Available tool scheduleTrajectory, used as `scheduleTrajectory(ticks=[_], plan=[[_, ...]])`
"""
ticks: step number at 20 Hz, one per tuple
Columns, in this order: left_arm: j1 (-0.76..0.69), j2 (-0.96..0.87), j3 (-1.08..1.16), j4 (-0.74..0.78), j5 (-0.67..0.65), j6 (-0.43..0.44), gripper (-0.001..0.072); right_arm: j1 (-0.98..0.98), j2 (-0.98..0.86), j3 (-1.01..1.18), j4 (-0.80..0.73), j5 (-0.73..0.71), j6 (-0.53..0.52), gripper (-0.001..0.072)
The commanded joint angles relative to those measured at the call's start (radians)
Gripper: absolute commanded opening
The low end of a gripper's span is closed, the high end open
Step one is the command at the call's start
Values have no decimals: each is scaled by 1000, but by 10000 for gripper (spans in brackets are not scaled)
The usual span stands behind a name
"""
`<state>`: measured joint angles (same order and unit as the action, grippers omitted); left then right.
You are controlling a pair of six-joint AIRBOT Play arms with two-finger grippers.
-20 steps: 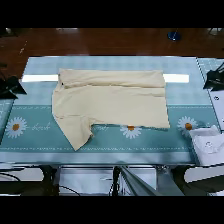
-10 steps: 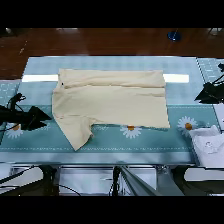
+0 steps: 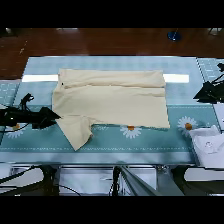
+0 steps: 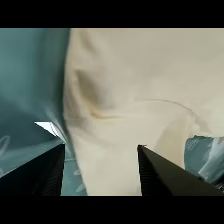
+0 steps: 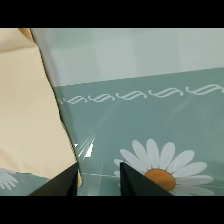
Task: Fold the shirts.
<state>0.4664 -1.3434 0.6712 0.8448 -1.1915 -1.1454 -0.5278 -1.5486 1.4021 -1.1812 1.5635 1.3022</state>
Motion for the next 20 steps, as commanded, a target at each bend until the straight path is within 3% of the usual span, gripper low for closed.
scheduleTrajectory(ticks=[1,2,3,4,5,10,12,20], plan=[[-92,-47,-3,7,106,-31,560,0,16,0,5,2,0,329],[-115,-58,-4,7,129,-38,547,0,26,0,5,0,0,329],[-133,-69,-3,7,146,-46,335,0,34,0,5,-1,0,328],[-142,-73,-4,7,149,-45,70,0,44,0,5,-1,0,328],[-143,-72,-3,8,151,-44,35,0,53,0,5,-1,0,328],[-103,-69,-2,11,102,-26,34,-1,69,-19,-14,9,0,346],[-79,-69,-2,11,84,-16,34,-1,69,-97,3,34,-28,472],[-47,-69,-2,11,54,31,34,-1,69,-469,193,8,-103,474]])
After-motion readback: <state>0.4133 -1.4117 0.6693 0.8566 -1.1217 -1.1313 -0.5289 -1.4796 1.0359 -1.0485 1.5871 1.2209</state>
